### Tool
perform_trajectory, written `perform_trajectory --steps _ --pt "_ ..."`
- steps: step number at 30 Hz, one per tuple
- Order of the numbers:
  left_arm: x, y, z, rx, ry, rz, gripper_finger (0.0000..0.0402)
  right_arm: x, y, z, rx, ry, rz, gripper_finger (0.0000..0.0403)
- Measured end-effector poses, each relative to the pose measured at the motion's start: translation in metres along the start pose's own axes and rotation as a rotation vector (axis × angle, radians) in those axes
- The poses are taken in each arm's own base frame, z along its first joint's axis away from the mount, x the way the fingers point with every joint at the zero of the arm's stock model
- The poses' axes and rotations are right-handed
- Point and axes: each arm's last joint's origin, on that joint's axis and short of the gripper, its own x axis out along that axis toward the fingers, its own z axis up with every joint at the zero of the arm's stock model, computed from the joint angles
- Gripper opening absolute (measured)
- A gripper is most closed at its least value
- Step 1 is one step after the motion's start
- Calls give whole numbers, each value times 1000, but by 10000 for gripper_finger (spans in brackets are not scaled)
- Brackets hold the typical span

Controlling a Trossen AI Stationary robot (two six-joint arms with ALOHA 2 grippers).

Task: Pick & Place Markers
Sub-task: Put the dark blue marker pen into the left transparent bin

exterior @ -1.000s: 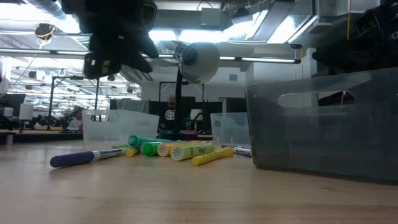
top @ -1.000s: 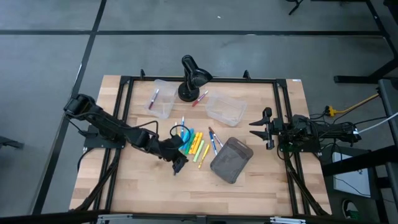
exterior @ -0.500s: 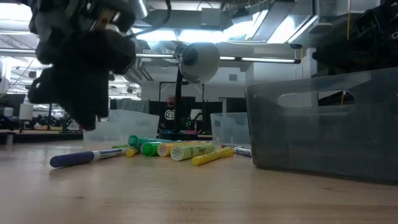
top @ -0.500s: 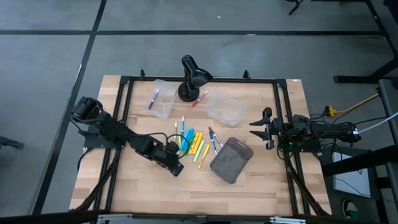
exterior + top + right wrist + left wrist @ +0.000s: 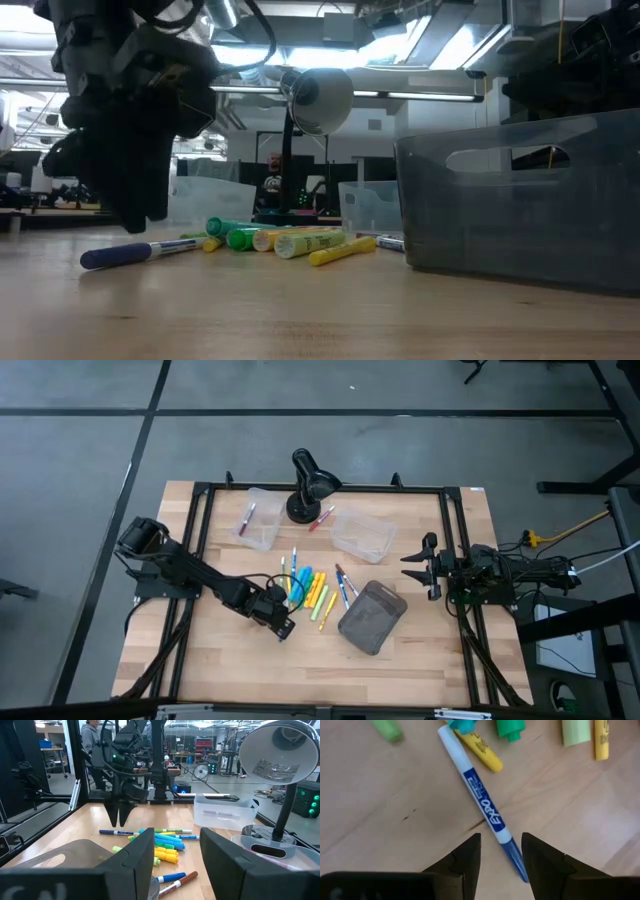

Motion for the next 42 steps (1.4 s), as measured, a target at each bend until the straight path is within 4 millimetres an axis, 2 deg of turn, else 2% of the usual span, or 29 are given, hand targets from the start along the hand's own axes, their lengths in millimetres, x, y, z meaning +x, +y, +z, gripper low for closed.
perform_trajectory --steps 4,9,17,31,38,42 --pt "15 1 3 7 7 19 136 0 0 0 0 0 1 157" --pt "19 0 4 22 24 44 136 0 0 0 0 0 1 157" --pt "17 6 3 24 32 143 127 0 0 0 0 0 0 157" --pt "13 22 -1 53 86 307 46 0 0 0 0 0 1 157" --pt "10 29 -2 138 111 384 47 0 0 0 0 0 0 157" --pt "1 34 -2 186 122 416 37 0 0 0 0 -1 1 157"
